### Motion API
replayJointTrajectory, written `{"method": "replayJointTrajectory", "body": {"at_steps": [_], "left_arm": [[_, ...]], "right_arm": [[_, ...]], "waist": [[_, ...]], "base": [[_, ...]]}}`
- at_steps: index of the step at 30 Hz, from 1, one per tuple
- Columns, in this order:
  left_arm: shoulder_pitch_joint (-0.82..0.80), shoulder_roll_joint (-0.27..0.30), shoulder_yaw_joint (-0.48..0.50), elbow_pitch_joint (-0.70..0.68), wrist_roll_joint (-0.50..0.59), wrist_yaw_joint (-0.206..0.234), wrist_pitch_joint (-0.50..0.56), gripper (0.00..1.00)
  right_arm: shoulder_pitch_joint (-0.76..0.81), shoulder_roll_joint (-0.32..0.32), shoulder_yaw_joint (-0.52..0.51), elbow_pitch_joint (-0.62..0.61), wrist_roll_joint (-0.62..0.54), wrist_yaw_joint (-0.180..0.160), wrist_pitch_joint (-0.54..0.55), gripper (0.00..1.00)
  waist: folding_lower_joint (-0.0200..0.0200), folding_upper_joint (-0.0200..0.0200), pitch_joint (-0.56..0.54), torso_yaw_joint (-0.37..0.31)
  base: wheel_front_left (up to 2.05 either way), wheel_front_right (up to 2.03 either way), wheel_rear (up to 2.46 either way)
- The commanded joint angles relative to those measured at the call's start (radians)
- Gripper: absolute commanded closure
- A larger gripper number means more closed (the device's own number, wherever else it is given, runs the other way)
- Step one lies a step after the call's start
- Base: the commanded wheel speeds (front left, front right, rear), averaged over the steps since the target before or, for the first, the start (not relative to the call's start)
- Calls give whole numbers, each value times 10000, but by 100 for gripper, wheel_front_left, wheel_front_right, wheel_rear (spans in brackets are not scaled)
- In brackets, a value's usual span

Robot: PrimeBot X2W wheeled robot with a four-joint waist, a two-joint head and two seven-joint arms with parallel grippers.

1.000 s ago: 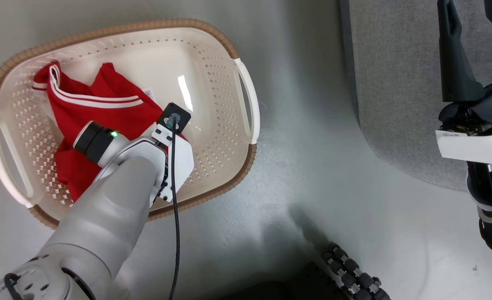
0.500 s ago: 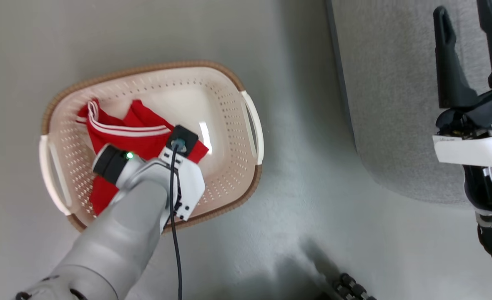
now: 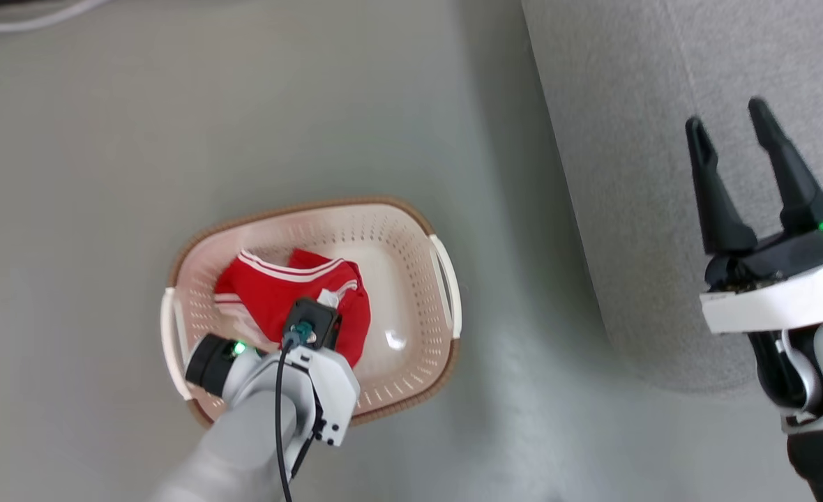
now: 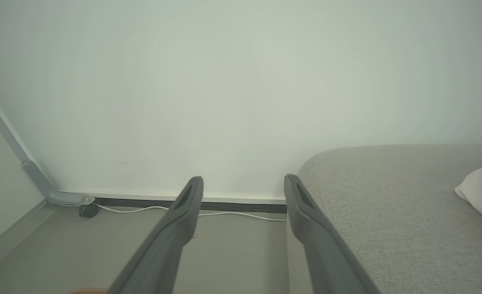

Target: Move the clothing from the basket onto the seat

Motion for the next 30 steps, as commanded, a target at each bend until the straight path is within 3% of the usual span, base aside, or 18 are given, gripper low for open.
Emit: {"method": "replayJointTrajectory", "body": {"at_steps": [1,6,16,30], "left_arm": [[239,24,209,-200,-162,78,-200,100],[759,24,674,-671,-287,219,-361,100],[2346,479,3201,-2951,1391,529,-369,100],[3510,698,5904,-6018,3601,180,-370,100]], "right_arm": [[430,-94,127,-97,-104,0,-59,0],[1011,31,31,315,-255,0,-59,0],[1901,336,-76,860,-630,0,-59,0],[2470,713,-198,1374,-991,0,-59,0]], "waist": [[0,0,-846,339],[0,0,-1908,631],[0,0,-3401,1160],[0,0,-4445,1671]], "base": [[0,0,0],[0,0,0],[0,0,0],[0,0,0]]}}
